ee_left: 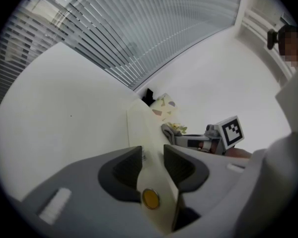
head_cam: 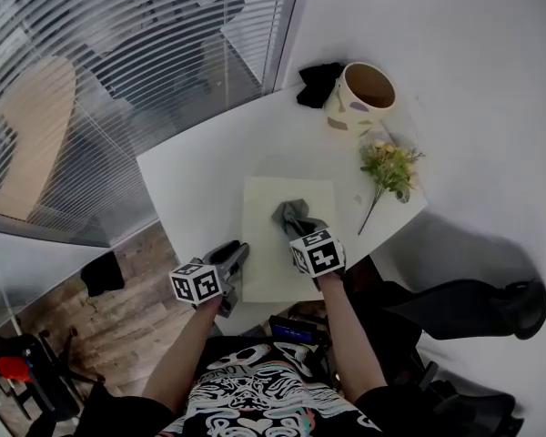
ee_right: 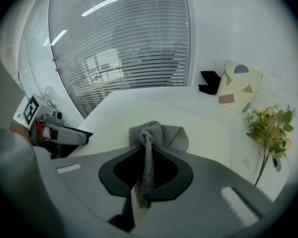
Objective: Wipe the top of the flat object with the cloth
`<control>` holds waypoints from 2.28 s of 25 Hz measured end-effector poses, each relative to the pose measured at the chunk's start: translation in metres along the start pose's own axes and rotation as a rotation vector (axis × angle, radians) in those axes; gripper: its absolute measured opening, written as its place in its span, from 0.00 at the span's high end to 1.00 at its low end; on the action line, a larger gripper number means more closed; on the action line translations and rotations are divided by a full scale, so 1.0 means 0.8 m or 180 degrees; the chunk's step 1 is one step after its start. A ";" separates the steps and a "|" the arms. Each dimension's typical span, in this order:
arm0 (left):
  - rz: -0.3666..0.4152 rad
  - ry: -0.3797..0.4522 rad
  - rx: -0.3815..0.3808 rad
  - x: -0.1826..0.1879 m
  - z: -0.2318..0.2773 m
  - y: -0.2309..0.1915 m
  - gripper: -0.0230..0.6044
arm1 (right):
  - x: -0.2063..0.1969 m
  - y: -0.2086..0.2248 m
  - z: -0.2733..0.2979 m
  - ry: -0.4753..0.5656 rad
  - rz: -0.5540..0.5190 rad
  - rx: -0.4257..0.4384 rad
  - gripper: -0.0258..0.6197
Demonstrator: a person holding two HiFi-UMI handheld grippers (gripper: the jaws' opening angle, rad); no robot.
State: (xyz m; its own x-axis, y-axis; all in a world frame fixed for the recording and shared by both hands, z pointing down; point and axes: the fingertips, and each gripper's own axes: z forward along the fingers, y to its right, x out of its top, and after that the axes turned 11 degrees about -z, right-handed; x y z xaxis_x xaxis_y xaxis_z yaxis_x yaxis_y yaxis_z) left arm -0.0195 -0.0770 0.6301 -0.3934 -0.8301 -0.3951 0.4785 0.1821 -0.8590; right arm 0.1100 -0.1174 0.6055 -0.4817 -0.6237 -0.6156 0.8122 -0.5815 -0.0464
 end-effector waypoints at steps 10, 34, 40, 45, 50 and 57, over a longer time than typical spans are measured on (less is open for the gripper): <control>-0.0007 -0.0004 -0.0001 0.000 0.001 -0.002 0.66 | 0.016 0.020 0.014 0.0018 0.0016 -0.0110 0.94; 0.1213 0.0493 0.0052 0.061 -0.018 0.086 0.66 | 0.016 0.006 -0.106 0.0949 0.0143 -0.0832 0.93; 0.1686 0.0766 0.0014 0.085 -0.040 0.149 0.66 | 0.029 -0.002 -0.166 0.1305 0.0176 -0.1072 0.93; 0.2035 0.0969 0.0156 0.097 -0.062 0.180 0.66 | 0.042 -0.010 -0.205 0.1575 0.0172 -0.1228 0.93; 0.2066 0.1095 0.0182 0.099 -0.073 0.193 0.66 | 0.052 -0.023 -0.219 0.1683 0.0078 -0.1224 0.93; 0.2039 0.1200 0.0157 0.099 -0.080 0.199 0.69 | 0.049 -0.026 -0.222 0.1710 0.0095 -0.1207 0.93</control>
State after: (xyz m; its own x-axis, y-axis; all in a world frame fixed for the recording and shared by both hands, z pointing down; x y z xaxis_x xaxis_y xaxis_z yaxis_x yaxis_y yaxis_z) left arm -0.0248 -0.0802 0.4412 -0.2641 -0.3306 -0.9061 0.7358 0.5383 -0.4109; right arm 0.1328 -0.0368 0.4426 -0.3056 -0.2321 -0.9234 0.9297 -0.2822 -0.2368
